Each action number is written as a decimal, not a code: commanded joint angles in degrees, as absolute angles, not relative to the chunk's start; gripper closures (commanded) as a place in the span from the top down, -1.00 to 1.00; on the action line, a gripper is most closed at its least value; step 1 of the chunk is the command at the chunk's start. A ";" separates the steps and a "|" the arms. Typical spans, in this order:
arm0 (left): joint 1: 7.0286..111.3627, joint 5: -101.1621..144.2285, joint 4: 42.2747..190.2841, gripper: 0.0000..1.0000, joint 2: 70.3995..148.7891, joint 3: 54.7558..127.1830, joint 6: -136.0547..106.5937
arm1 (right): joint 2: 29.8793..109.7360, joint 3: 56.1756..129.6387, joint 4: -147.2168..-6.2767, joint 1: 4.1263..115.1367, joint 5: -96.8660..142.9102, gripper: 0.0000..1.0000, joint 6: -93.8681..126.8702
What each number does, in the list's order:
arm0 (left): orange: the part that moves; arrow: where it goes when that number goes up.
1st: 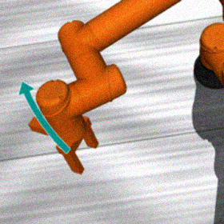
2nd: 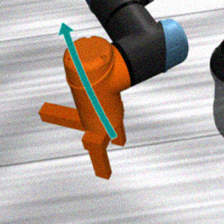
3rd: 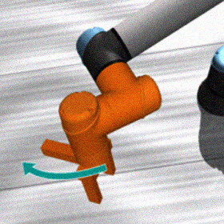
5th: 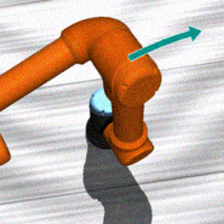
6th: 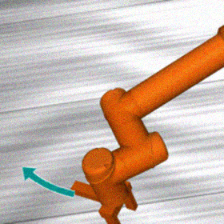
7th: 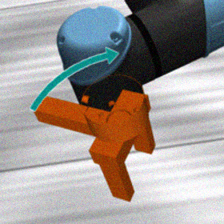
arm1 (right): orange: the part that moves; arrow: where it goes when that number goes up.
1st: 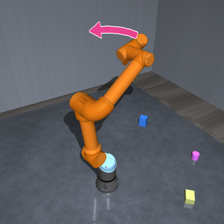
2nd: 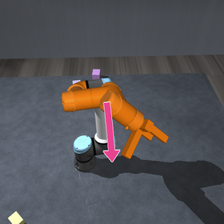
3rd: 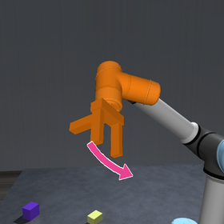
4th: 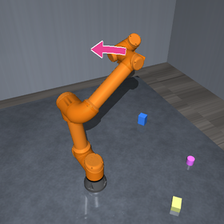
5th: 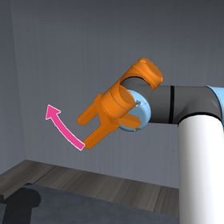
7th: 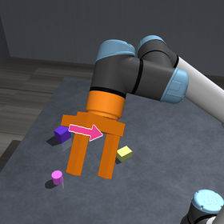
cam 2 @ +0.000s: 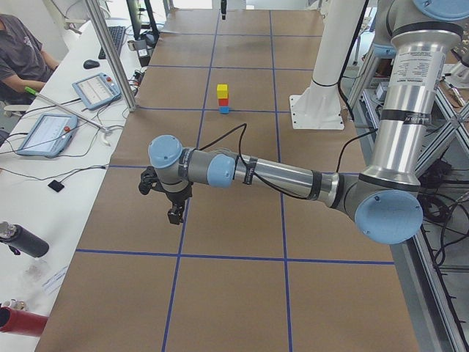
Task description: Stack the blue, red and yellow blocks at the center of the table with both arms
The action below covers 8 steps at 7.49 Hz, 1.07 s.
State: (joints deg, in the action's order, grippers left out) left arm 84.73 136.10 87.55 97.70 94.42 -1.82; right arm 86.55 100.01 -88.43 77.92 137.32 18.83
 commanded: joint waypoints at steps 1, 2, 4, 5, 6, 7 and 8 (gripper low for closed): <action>84.82 131.66 87.97 0.99 94.24 96.94 -4.31 | 85.43 96.43 -90.08 81.11 136.23 1.00 12.35; 84.90 131.75 88.07 0.99 92.57 97.12 -4.22 | 85.69 95.46 -90.17 82.34 136.32 1.00 11.17; 84.90 132.36 90.59 0.99 87.83 97.20 -0.56 | 86.57 95.80 -90.09 83.58 136.23 1.00 11.16; 84.99 132.71 90.53 0.99 86.50 99.56 -1.75 | 87.01 96.06 -90.00 83.58 136.14 1.00 11.60; 84.99 132.71 89.92 0.99 85.88 101.15 -4.63 | 87.01 96.06 -90.00 83.58 136.23 1.00 11.69; 84.99 133.24 89.56 0.99 85.43 101.25 -5.09 | 87.45 96.06 -89.74 83.58 136.14 1.00 11.78; 85.25 135.33 89.13 0.99 85.17 102.47 -5.10 | 87.45 96.06 -89.74 83.58 136.14 1.00 11.86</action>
